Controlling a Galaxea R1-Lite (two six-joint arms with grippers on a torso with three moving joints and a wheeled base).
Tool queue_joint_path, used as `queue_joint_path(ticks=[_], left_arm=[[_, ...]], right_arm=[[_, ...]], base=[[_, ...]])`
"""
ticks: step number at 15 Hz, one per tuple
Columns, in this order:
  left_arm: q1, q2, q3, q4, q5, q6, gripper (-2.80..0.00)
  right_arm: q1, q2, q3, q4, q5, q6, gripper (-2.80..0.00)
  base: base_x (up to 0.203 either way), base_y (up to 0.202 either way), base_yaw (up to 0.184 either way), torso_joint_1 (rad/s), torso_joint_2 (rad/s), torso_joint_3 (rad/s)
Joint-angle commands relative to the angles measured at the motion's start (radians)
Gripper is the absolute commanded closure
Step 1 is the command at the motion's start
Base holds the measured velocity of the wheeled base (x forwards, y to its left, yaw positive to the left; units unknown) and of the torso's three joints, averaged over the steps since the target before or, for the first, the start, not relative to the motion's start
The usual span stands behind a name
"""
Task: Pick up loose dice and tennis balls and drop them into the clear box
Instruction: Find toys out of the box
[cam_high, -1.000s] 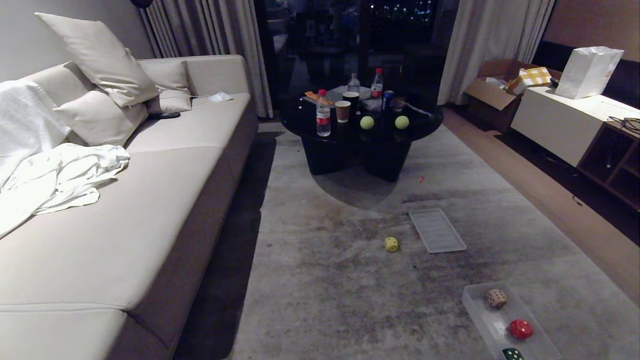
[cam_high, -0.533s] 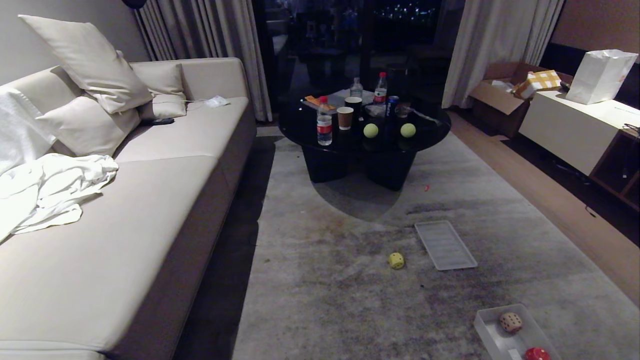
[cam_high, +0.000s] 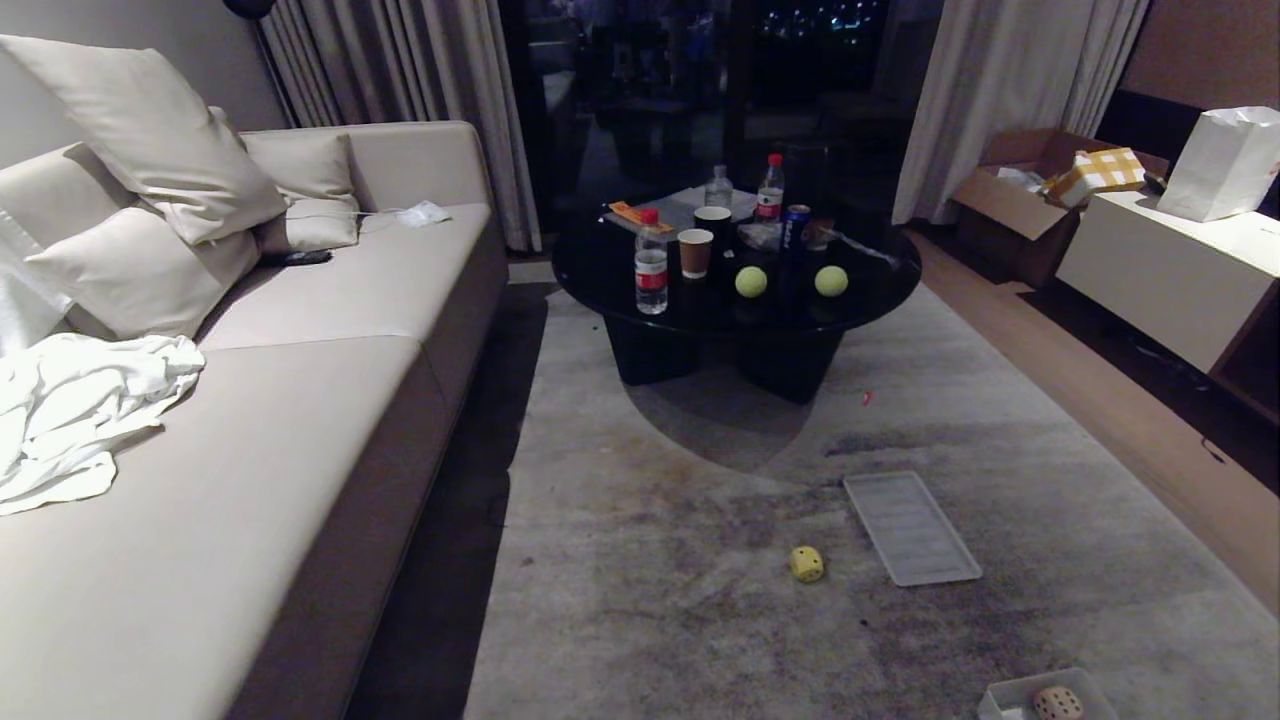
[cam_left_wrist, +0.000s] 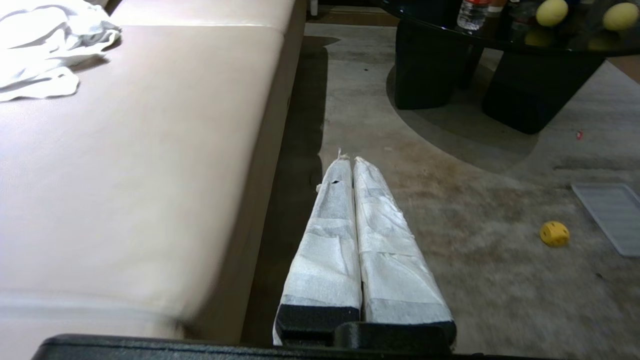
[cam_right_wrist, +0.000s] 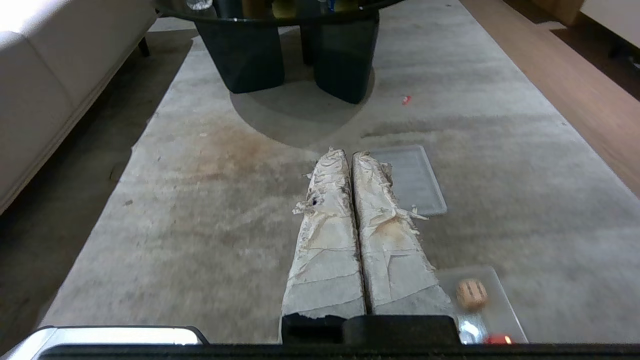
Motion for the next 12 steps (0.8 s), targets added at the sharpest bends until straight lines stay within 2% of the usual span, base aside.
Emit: queue_joint_path(ticks=[1, 12], left_arm=[[0.000, 0.001, 0.000, 0.000, 0.001, 0.000, 0.00], [0.000, 0.001, 0.002, 0.000, 0.000, 0.002, 0.00]], right_arm=[[0.000, 0.001, 0.011, 0.000, 0.000, 0.000, 0.00], [0.000, 0.002, 0.011, 0.000, 0.000, 0.002, 0.00]], base=[[0.181, 0.000, 0.000, 0.002, 0.00, -0.001], [0.182, 0.000, 0.000, 0.001, 0.00, 0.003]])
